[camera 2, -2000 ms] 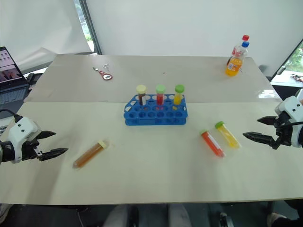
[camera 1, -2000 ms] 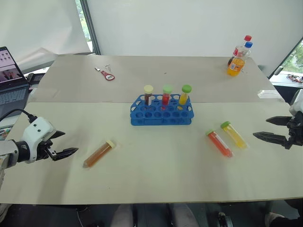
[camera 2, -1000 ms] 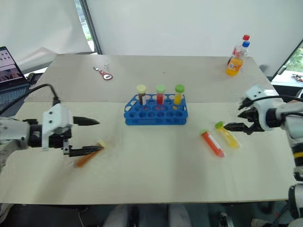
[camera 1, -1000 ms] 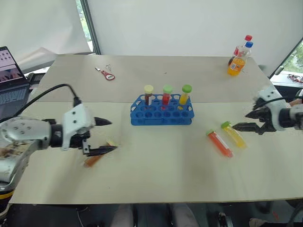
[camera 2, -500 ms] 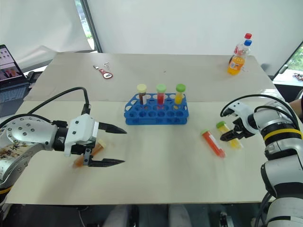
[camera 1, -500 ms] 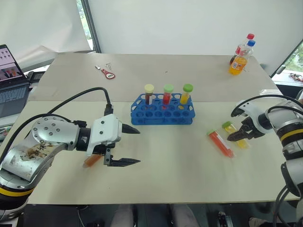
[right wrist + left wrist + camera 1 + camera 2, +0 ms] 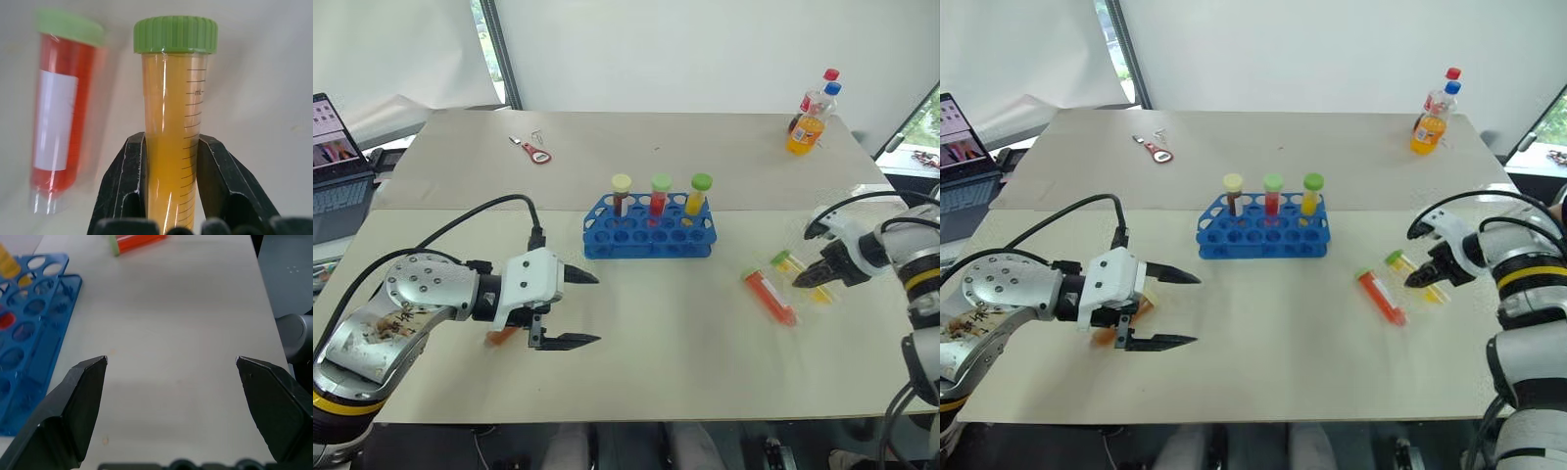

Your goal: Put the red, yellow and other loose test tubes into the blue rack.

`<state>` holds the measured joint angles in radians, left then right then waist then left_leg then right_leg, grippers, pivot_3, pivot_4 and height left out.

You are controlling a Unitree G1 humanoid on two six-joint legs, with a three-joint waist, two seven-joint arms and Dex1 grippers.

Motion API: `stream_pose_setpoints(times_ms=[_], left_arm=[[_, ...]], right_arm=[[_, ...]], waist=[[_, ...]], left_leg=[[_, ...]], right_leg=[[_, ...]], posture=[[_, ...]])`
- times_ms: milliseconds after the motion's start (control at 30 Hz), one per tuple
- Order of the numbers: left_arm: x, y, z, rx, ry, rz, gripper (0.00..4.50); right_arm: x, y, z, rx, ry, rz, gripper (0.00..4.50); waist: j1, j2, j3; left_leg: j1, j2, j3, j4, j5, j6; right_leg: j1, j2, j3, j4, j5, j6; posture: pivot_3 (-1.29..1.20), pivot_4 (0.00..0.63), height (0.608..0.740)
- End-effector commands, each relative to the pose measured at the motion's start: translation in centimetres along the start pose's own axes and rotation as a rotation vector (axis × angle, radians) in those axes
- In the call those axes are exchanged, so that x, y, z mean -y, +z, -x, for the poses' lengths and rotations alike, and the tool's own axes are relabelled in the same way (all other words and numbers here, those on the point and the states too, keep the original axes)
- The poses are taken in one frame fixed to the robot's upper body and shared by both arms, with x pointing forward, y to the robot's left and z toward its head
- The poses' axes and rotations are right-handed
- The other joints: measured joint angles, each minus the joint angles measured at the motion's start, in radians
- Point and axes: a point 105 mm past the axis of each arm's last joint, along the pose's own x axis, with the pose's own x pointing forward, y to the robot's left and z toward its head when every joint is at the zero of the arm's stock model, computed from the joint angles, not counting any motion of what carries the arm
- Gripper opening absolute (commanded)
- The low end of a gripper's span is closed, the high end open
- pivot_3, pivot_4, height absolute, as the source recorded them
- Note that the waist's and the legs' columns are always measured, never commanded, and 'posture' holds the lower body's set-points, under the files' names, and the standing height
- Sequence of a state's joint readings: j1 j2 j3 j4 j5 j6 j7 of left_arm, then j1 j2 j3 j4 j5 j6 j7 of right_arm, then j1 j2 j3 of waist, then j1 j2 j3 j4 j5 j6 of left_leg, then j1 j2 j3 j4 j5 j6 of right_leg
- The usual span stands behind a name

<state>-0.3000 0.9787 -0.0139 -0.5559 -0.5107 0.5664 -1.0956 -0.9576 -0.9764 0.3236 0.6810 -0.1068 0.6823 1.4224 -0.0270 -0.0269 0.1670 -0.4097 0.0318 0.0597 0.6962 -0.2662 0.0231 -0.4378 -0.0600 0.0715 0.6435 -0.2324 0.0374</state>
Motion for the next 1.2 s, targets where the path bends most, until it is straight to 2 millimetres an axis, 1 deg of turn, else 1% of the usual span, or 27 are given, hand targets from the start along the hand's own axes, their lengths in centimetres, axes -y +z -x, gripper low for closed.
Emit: stream_pose_setpoints(times_ms=[33, 67, 133, 200, 233, 333, 400, 500, 600, 633, 733, 800, 933, 1200], left_arm=[[-1.7, 0.2, 1.1, 0.031, 0.129, 0.004, 4.5], [-2.2, 0.2, 1.3, 0.053, 0.173, 0.019, 4.5], [-2.9, 0.6, 1.4, 0.107, 0.229, 0.035, 4.5], [-3.1, 1.2, 1.4, 0.162, 0.252, 0.054, 4.5], [-3.1, 1.4, 1.4, 0.182, 0.256, 0.06, 4.5], [-2.9, 2.0, 1.1, 0.219, 0.238, 0.07, 4.5], [-2.6, 2.2, 0.9, 0.226, 0.214, 0.062, 4.5], [-2.5, 2.2, 0.9, 0.213, 0.199, 0.059, 4.5], [-2.4, 2.2, 0.8, 0.206, 0.189, 0.054, 4.5], [-2.4, 2.2, 0.8, 0.204, 0.186, 0.053, 4.5], [-2.3, 2.2, 0.8, 0.198, 0.183, 0.052, 4.5], [-2.3, 2.1, 0.8, 0.196, 0.181, 0.052, 4.5], [-2.2, 2.2, 0.7, 0.195, 0.178, 0.052, 4.5], [-2.3, 2.3, 0.6, 0.194, 0.178, 0.05, 4.5]], right_arm=[[-2.4, 4.6, 2.5, 0.252, -0.007, 0.088, 1.0], [-3.6, 6.3, 2.7, 0.373, -0.003, 0.119, 1.0], [-5.7, 8.6, 3.2, 0.594, 0.007, 0.151, 1.0], [-7.1, 10.1, 3.1, 0.812, -0.015, 0.161, 1.0], [-7.6, 10.5, 2.9, 0.898, -0.032, 0.151, 1.0], [-7.8, 11.2, 1.5, 1.022, -0.148, 0.135, 0.99], [-7.5, 11.8, 0.8, 1.086, -0.204, 0.089, 0.99], [-7.1, 12.3, -0.5, 1.13, -0.27, 0.066, 0.99], [-6.8, 12.3, -1.9, 1.132, -0.306, 0.049, 0.99], [-6.8, 12.3, -2.6, 1.125, -0.305, 0.043, 0.99], [-6.8, 12.2, -3.8, 1.119, -0.308, 0.037, 0.99], [-6.9, 12.3, -4.2, 1.12, -0.311, 0.036, 0.99], [-7.8, 12.4, -5.5, 1.115, -0.303, 0.045, 0.99], [-9.2, 12.4, -6.3, 1.119, -0.311, 0.087, 0.99]], waist=[[0.001, 0.0, 0.0], [0.0, 0.0, 0.0], [-0.003, -0.001, -0.001], [0.001, -0.001, -0.001], [0.004, -0.001, -0.001], [0.017, -0.001, -0.001], [0.021, -0.001, -0.001], [0.02, -0.001, -0.001], [0.014, -0.001, -0.001], [0.012, -0.001, -0.001], [0.008, -0.001, -0.001], [0.006, -0.001, -0.001], [0.003, -0.001, -0.001], [0.0, -0.001, -0.001]], left_leg=[[0.0, 0.0, 0.0, 0.0, 0.0, 0.0], [0.001, 0.001, -0.001, 0.0, 0.0, 0.0], [0.002, 0.001, -0.002, 0.0, 0.0, 0.0], [0.002, 0.001, -0.005, 0.001, 0.0, 0.0], [0.002, 0.001, -0.006, 0.001, 0.0, -0.001], [0.001, 0.0, -0.006, 0.002, 0.001, -0.001], [0.0, -0.001, -0.003, 0.003, 0.001, -0.002], [0.0, -0.001, -0.001, 0.004, 0.002, -0.003], [0.001, -0.001, -0.001, 0.003, 0.002, -0.003], [0.001, -0.001, -0.001, 0.003, 0.002, -0.003], [0.001, -0.001, -0.001, 0.001, 0.002, -0.003], [0.002, 0.0, -0.001, 0.001, 0.002, -0.003], [0.002, 0.0, -0.001, 0.001, 0.002, -0.003], [0.003, 0.0, -0.002, 0.001, 0.002, -0.003]], right_leg=[[0.0, 0.0, 0.0, 0.0, 0.0, 0.0], [0.0, 0.0, 0.0, 0.001, 0.0, 0.0], [0.001, 0.001, 0.0, 0.002, 0.0, 0.0], [0.001, 0.001, 0.0, 0.003, 0.0, 0.0], [0.001, 0.001, 0.0, 0.003, 0.0, 0.0], [0.001, 0.0, 0.0, 0.004, 0.0, 0.0], [0.001, -0.001, -0.001, 0.004, 0.001, 0.001], [0.001, -0.001, -0.001, 0.004, 0.001, 0.001], [0.001, -0.001, -0.001, 0.003, 0.001, 0.001], [0.001, 0.0, -0.001, 0.004, 0.001, 0.0], [0.001, 0.0, -0.001, 0.003, 0.001, 0.0], [0.001, 0.0, -0.001, 0.003, 0.001, 0.0], [0.001, 0.0, -0.001, 0.003, 0.001, 0.0], [0.002, 0.0, -0.001, 0.003, 0.001, 0.0]], posture=[[0.0, 0.15, 0.733], [0.0, 0.15, 0.733], [0.0, 0.15, 0.733], [0.0, 0.15, 0.733], [0.0, 0.15, 0.733], [0.0, 0.15, 0.733], [0.0, 0.15, 0.733], [0.0, 0.15, 0.733], [0.0, 0.15, 0.733], [0.0, 0.15, 0.733], [0.0, 0.15, 0.733], [0.0, 0.15, 0.733], [0.0, 0.15, 0.733], [0.0, 0.15, 0.733]])
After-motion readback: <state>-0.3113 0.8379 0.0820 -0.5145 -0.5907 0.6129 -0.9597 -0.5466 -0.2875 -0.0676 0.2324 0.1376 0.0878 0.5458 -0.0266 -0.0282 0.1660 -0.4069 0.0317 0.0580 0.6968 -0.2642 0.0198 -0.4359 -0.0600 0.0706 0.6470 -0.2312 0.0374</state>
